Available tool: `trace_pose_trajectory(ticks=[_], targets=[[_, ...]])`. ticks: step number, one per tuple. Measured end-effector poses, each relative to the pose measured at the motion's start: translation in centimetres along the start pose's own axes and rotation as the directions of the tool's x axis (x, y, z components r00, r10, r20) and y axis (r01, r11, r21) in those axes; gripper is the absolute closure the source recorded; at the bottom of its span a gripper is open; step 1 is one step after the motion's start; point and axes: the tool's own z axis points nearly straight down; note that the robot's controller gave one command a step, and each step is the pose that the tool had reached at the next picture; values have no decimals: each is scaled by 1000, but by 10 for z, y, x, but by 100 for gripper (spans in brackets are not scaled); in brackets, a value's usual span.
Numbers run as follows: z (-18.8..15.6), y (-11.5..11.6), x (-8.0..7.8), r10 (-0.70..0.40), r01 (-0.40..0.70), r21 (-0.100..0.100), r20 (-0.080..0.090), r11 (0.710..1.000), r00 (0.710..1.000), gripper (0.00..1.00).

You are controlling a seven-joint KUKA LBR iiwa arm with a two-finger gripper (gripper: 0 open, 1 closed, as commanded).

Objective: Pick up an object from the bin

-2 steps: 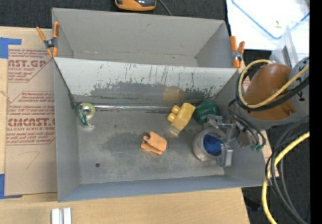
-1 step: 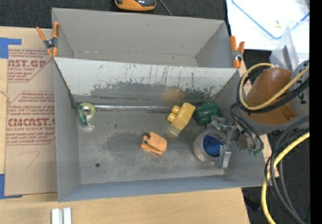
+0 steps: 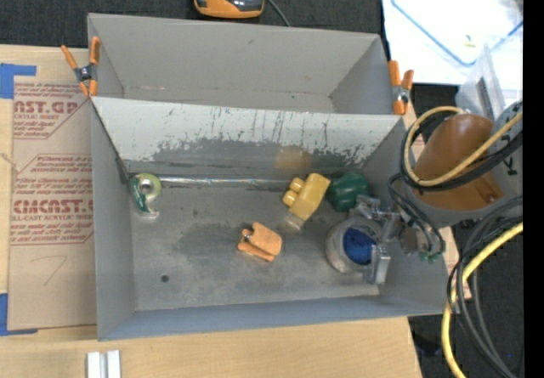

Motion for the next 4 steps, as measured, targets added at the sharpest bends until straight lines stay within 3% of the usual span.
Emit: trace_pose_trajectory(ticks=[3, 4], targets=[[-8, 1, -2, -1, 1, -1, 4, 1000, 1000, 100], [-25, 1, -4, 0, 0, 1, 12, 1000, 1000, 100]])
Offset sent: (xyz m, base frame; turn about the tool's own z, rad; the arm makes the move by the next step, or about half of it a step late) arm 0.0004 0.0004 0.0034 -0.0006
